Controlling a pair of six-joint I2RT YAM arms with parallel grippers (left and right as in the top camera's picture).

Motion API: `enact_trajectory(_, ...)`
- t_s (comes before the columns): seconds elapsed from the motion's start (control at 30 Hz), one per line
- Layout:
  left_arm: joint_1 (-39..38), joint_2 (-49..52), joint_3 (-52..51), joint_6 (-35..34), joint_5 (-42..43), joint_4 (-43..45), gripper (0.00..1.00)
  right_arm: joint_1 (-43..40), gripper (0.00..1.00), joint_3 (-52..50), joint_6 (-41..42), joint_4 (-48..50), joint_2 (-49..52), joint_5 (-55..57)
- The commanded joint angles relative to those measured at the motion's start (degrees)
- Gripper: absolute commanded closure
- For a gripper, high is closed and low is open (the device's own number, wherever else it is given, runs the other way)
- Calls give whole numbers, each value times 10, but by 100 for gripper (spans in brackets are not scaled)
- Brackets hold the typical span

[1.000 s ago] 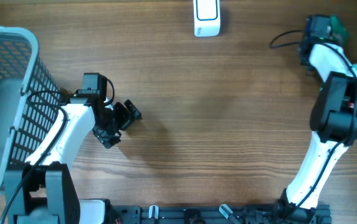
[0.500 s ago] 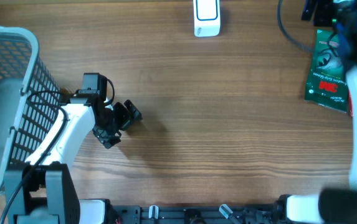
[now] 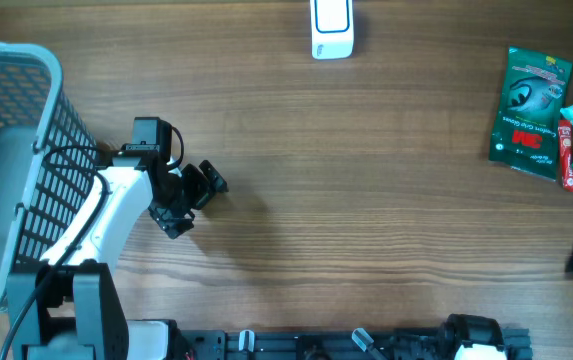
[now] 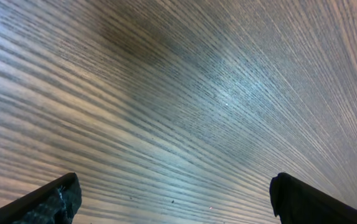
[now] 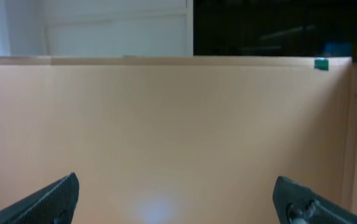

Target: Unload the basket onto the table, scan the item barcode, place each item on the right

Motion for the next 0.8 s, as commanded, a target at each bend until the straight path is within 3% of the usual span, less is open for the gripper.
enact_trajectory(0.0,3,2,1,-1,-3,0,0,0,0,-3,9,-75,-31,-9)
enact_trajectory(0.13,3,2,1,-1,-3,0,0,0,0,-3,9,-236,-39,-9)
enact_trajectory(0.3,3,2,1,-1,-3,0,0,0,0,-7,9,-516,-40,-9)
enact_trajectory(0.4,3,2,1,-1,-3,0,0,0,0,-22,9,-470,-70,-9)
enact_trajectory(0.77,3,2,1,-1,-3,0,0,0,0,-21,3,-456,-263,17)
